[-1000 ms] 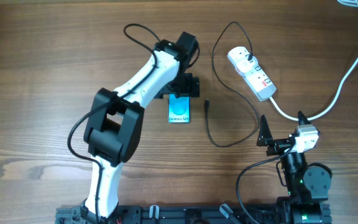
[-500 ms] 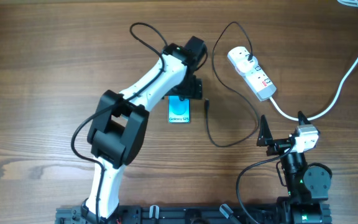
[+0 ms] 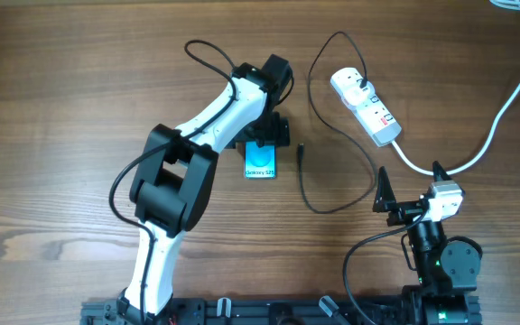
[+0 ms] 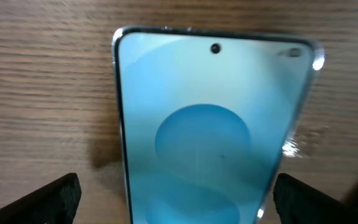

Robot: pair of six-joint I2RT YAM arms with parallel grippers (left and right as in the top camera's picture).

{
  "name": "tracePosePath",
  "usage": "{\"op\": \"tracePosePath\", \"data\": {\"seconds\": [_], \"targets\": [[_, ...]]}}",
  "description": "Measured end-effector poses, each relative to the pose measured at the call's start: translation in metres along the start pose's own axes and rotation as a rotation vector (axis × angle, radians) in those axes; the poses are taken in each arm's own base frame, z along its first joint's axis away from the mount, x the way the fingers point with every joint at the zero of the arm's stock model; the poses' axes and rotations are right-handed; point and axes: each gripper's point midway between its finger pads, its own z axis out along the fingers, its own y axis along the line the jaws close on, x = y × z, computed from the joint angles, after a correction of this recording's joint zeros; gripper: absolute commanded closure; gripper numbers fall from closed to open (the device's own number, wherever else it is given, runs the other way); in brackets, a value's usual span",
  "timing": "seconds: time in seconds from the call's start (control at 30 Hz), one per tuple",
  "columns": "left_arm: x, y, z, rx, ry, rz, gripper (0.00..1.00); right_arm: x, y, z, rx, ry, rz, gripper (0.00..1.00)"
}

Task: Plug charger to phone and switch on socket
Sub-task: 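Lower the left gripper onto the phone's top edge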

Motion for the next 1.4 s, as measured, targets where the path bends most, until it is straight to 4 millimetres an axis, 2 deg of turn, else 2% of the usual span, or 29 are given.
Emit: {"op": "tracePosePath", "data": {"seconds": [0.33,1.4], "targets": [[0.0027,-0.0056,0.0073,0.03,0.018,-0.003,0.0,0.0,0.0,0.0,0.0,0.0,0.0,0.0],[0.0037,-0.0075,0.0073,0.026,0.0,-0.015,0.0,0.0,0.0,0.0,0.0,0.0,0.0,0.0]]}}
